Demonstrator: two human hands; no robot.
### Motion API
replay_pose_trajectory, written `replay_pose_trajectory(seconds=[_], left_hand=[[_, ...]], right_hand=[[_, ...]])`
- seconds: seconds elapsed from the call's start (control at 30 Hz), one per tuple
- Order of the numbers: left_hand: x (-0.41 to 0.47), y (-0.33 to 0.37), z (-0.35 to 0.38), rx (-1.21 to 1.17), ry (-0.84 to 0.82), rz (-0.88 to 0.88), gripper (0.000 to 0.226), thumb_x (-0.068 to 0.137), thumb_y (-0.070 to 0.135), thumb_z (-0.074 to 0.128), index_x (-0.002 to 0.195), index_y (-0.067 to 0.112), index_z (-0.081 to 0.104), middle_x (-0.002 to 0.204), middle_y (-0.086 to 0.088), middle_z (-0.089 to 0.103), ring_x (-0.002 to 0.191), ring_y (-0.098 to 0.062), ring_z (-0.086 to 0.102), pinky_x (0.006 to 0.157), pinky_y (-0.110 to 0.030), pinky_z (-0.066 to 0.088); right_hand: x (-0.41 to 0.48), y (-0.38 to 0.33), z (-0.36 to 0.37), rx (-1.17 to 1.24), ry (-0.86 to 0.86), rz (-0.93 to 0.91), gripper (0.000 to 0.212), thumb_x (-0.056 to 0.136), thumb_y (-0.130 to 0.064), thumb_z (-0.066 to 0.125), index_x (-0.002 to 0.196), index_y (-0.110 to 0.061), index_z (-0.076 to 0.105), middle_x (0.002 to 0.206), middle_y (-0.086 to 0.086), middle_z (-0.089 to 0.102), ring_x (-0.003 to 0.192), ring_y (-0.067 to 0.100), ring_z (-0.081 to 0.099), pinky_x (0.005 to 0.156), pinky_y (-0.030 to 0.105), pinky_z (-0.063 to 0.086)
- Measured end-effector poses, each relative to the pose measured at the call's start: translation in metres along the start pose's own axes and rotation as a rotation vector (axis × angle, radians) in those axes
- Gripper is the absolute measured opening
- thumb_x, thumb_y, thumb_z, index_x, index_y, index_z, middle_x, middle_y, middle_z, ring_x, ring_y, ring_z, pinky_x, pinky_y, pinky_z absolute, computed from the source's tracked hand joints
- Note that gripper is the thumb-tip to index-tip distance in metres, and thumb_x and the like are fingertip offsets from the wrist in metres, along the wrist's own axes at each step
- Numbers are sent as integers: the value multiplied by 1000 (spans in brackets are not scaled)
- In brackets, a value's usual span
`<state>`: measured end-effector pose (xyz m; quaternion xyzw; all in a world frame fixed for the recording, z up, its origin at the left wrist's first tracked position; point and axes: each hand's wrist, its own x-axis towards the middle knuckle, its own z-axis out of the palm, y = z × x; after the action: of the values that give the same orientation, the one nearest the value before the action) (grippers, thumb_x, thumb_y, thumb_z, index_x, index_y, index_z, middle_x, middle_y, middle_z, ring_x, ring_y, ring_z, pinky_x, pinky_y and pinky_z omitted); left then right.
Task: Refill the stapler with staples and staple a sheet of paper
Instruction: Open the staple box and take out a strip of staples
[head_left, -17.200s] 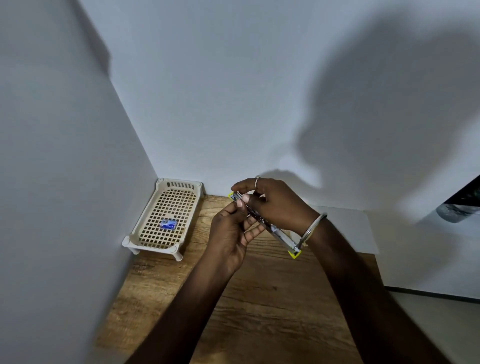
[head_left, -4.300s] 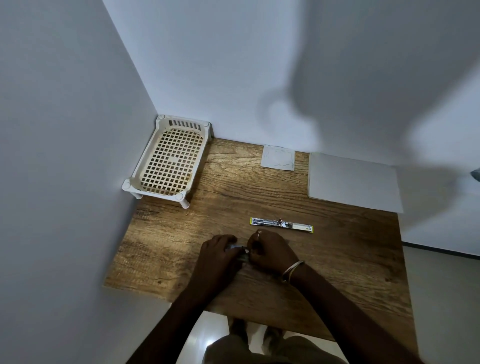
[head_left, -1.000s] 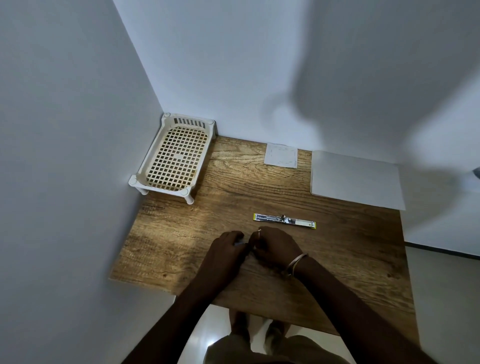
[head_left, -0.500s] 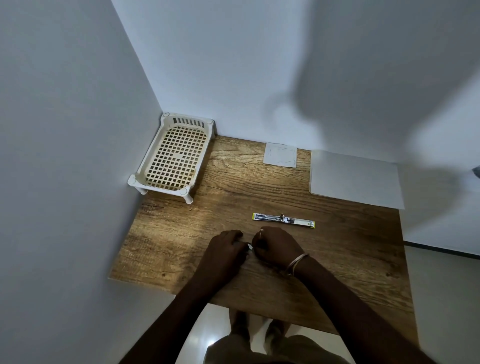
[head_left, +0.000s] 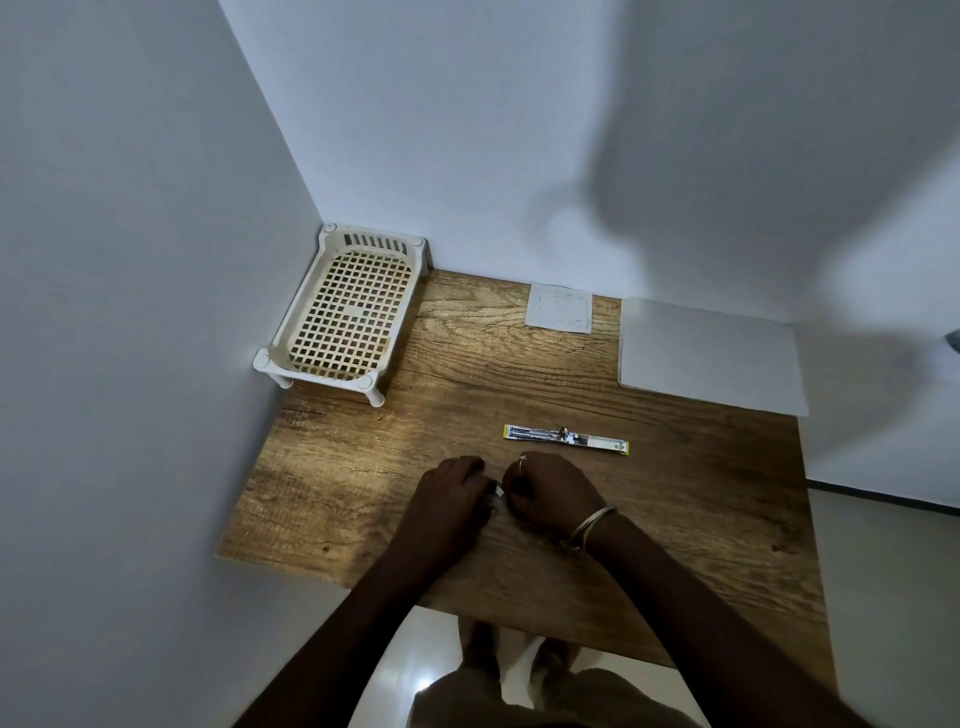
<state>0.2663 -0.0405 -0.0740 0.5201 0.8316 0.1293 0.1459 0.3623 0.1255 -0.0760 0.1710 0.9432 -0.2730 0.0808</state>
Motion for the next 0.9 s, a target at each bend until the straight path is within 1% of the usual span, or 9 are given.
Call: replay_pose_trajectory(seconds=[0.2,0.33,0.4,0.5,0.6,0.73,0.9], left_hand=[[2,0,3,17,-15,-6,35,94,36,62,125,19,66,144,-9,53,130,-26,50,101,-41,44],[4,-1,3,28,-21,-7,33,93,35,63,122,19,66,145,-10,51,132,-27,49,100,-41,43],[4,-2,3,14,-23,-10,31,92,34,64,120,20,67,146,-11,51,132,-28,48,100,-41,42],[6,-3,3,23,-38,-10,31,91,37,65,119,23,67,148,-10,49,134,-27,46,102,-42,41],[7,-5,1,22,-56,-17,32,91,41,64,120,28,68,150,-8,46,134,-26,44,102,-42,40],[9,-6,1,45,-79,-20,34,90,45,63,122,34,65,153,-4,42,137,-25,39,103,-44,36],[10,-6,-1,77,-91,-9,32,91,46,62,122,37,63,153,-2,42,138,-25,38,103,-45,35]], right_hand=[[0,-1,1,-10,-1,-17,18,86,-38,63,87,-23,73,90,2,68,86,23,66,65,25,38],[1,-1,0,-29,5,-19,18,87,-40,64,90,-24,72,92,0,65,87,21,64,65,23,33],[0,-3,1,-60,11,-32,21,88,-41,64,91,-22,71,94,3,64,87,24,63,64,26,33],[-1,-5,2,-88,22,-55,20,88,-37,62,87,-18,69,92,5,60,85,27,63,63,28,35],[-2,-6,1,-99,21,-60,17,89,-34,61,87,-20,69,92,3,59,85,25,63,62,27,32],[-4,-6,0,-95,8,-64,15,87,-32,61,91,-21,70,92,1,59,85,24,63,63,26,33],[-7,-5,-1,-135,-8,-94,20,92,-33,57,97,-19,70,96,2,59,86,22,62,63,29,38]])
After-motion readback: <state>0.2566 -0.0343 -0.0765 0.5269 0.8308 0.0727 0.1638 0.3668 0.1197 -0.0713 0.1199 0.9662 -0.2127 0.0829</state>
